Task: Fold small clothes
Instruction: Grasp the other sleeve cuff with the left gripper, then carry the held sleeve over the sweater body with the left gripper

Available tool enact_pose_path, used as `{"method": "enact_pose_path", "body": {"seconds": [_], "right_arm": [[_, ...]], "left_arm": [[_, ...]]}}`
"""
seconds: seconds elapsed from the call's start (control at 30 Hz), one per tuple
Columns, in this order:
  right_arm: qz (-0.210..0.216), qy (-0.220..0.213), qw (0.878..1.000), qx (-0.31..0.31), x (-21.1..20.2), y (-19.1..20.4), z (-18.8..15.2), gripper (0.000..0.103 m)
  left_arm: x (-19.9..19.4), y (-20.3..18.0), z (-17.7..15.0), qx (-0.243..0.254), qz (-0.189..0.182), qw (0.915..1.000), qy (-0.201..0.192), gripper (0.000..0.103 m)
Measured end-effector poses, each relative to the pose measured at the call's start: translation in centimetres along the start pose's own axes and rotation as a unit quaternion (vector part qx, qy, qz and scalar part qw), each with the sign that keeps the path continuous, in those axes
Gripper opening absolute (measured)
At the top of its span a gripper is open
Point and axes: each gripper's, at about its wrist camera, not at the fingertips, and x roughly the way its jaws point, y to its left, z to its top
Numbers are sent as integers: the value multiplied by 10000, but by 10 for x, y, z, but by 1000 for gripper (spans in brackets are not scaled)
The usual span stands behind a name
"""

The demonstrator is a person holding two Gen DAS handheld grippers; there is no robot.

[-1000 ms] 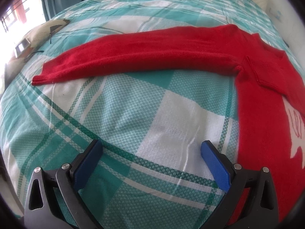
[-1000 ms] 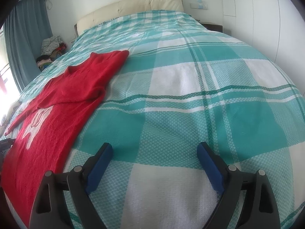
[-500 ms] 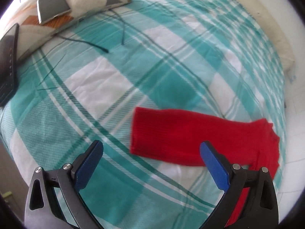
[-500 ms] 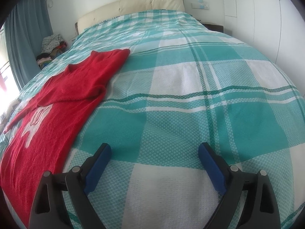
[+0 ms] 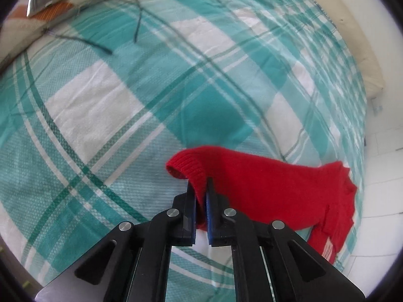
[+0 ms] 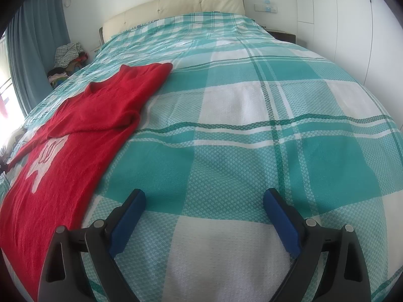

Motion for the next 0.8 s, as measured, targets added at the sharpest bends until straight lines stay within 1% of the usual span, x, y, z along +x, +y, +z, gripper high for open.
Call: {"method": "enact_pose_path", "body": {"seconds": [0.07,0.13,0.17,0.23,0.3,0.4,0.47,0.53,0.6,0.63,0.67,0.7,0.73,0.77,0.8], "right_arm": [[-15,10,10000,-19,1,1,0,95],[-29,26,10000,-42,2,2,0,96],[-42,34,10000,-54,3,3,0,96],[-62,46,9999,-74,4,4,1,96],[-59,47,9999,-73,4,4,1,96],[-58,48,9999,-73,5,5,2,97],[-58,47,9999,-72,4,4,1,97],[-57,48,9999,-72,4,4,1,97],[-52,49,9999,-72,4,5,1,97],[-48,49,10000,-71,4,5,1,97],[-48,49,10000,-71,4,5,1,97],[-48,48,10000,-69,4,5,1,97],[-47,47,10000,-67,4,5,1,97],[-43,46,10000,-65,4,5,1,97],[-43,46,10000,-65,4,5,1,97]], "left_arm": [[-26,-48,2,421,-293,9984,-251,4],[-51,-111,-1,1001,-552,9925,-435,4],[-61,-144,-5,1316,-680,9877,-493,4],[-75,-214,-18,1930,-951,9752,-527,4],[-82,-277,-37,2475,-1203,9601,-506,4],[-72,-363,-78,3106,-1514,9378,-326,4],[-55,-408,-106,3439,-1603,9251,-155,4],[-32,-443,-136,3703,-1608,9149,42,5],[-3,-465,-160,3849,-1651,9076,296,6],[13,-472,-171,3889,-1663,9051,443,16],[29,-477,-181,3902,-1643,9041,583,37],[43,-478,-188,3873,-1548,9062,696,52],[53,-476,-193,3801,-1432,9110,722,70],[59,-470,-194,3707,-1384,9158,695,73],[60,-463,-193,3635,-1396,9186,681,73]]}}
